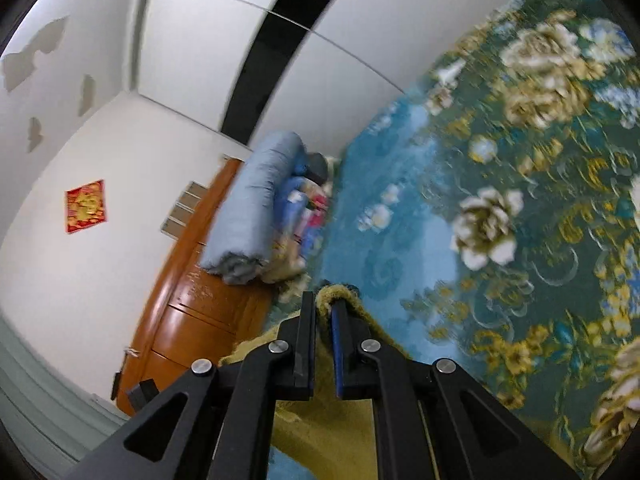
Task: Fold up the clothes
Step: 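Lift the sweater with both grippers and shake it out in the air, then lay the sweater flat on the bed with both grippers and release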
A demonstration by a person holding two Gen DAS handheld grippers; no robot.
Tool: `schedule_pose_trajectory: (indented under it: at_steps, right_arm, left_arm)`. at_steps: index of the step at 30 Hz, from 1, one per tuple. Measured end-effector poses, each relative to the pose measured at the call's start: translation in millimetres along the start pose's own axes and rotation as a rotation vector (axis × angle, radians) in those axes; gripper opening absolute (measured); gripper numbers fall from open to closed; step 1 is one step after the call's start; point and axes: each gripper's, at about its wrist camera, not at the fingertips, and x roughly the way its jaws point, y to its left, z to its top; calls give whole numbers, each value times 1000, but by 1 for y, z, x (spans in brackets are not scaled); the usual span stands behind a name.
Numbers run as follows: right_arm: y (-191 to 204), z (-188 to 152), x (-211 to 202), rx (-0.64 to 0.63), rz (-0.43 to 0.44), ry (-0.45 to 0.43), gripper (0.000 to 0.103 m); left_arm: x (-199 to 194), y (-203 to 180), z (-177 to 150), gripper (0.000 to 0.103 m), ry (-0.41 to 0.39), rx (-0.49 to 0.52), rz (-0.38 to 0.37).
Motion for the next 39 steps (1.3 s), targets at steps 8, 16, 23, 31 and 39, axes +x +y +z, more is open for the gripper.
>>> schedule_pose_trajectory:
  at_steps: [8, 16, 23, 31, 39]
  right_arm:
    - [-71, -66, -11, 149, -50, 37, 7]
    - [-100, -121, -73, 204, -105, 28, 7]
    - [-135, -180, -109, 282, -218, 77, 8]
    - [-165, -209, -118, 359, -331, 143, 12]
    - [-165, -210, -139, 348, -398, 141, 39]
  left_arm:
    - [18, 5, -89, 14, 92, -42, -89]
    - [-13, -42, -161, 17, 199, 207, -180]
    - [-8, -65, -215, 17, 402, 282, -194]
    - [-5, -69, -233, 30, 528, 258, -172]
    - [-21, -45, -228, 52, 510, 113, -188]
